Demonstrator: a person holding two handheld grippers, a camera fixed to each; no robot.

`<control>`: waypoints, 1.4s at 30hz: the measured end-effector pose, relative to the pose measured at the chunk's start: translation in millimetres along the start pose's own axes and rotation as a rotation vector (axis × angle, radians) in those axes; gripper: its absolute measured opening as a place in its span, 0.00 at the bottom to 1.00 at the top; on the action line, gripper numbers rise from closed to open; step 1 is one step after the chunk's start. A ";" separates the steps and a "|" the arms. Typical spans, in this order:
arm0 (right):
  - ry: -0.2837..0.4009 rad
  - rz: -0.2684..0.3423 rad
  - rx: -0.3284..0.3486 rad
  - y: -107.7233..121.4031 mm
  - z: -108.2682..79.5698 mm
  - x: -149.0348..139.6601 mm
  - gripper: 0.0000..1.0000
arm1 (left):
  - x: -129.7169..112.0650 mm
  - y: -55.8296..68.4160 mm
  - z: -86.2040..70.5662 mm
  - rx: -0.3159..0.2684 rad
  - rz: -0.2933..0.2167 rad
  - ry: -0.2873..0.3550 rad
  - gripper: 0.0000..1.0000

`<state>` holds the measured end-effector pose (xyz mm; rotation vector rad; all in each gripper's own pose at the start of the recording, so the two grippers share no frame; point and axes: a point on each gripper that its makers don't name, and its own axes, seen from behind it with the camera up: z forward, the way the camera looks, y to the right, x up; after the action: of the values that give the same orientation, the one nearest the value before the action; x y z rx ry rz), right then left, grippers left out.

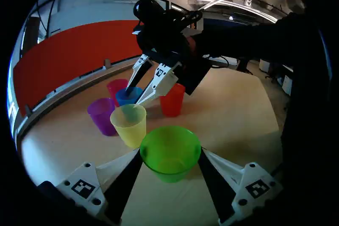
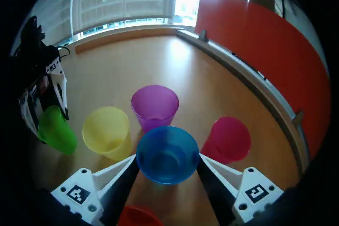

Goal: Pour water

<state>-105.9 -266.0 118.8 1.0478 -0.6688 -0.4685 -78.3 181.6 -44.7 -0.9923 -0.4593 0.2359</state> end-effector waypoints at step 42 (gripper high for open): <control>0.296 0.056 -0.114 -26.5 -103.2 55.8 0.91 | 49.0 7.8 -20.6 0.109 0.009 0.071 0.87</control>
<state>5.1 -248.3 75.9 0.9636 -0.4025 -0.2916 -25.2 189.7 -47.9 -0.8933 -0.3738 0.2304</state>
